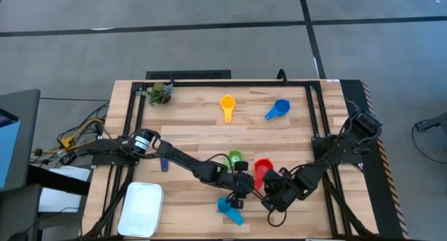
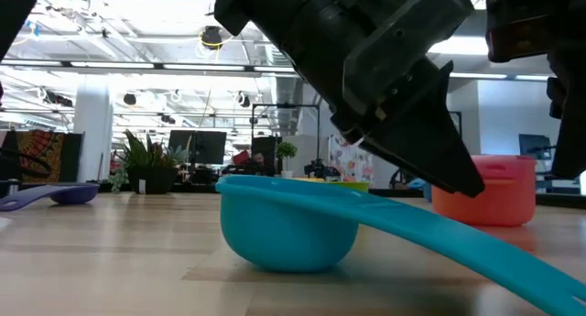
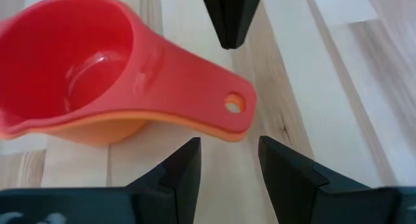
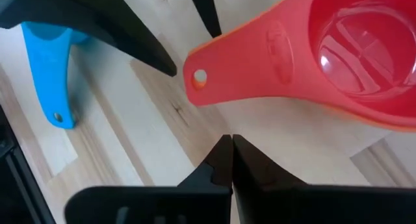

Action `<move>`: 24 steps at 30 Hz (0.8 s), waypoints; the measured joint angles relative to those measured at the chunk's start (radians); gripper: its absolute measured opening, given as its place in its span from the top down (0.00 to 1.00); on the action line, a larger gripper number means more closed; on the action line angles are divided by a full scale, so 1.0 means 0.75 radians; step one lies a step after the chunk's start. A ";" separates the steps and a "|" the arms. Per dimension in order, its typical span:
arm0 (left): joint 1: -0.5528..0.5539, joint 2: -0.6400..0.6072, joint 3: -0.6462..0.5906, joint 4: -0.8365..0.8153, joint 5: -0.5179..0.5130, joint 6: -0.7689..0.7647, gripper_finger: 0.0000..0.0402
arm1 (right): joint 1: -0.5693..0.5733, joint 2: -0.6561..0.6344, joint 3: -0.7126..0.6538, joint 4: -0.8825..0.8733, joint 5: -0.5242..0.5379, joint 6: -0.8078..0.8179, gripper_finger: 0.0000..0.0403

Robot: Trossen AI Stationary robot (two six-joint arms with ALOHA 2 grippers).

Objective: Nest measuring cups in basket
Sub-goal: Stack the blue measuring cup on top of the red measuring cup

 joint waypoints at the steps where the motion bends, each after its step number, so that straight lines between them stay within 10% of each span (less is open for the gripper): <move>1: 0.000 0.000 0.000 0.003 0.001 0.001 0.64 | 0.000 0.000 0.000 -0.001 0.001 -0.002 0.95; 24: 0.013 -0.249 -0.127 -0.177 -0.263 0.006 0.64 | -0.104 -0.493 0.042 -0.670 0.426 -0.013 0.80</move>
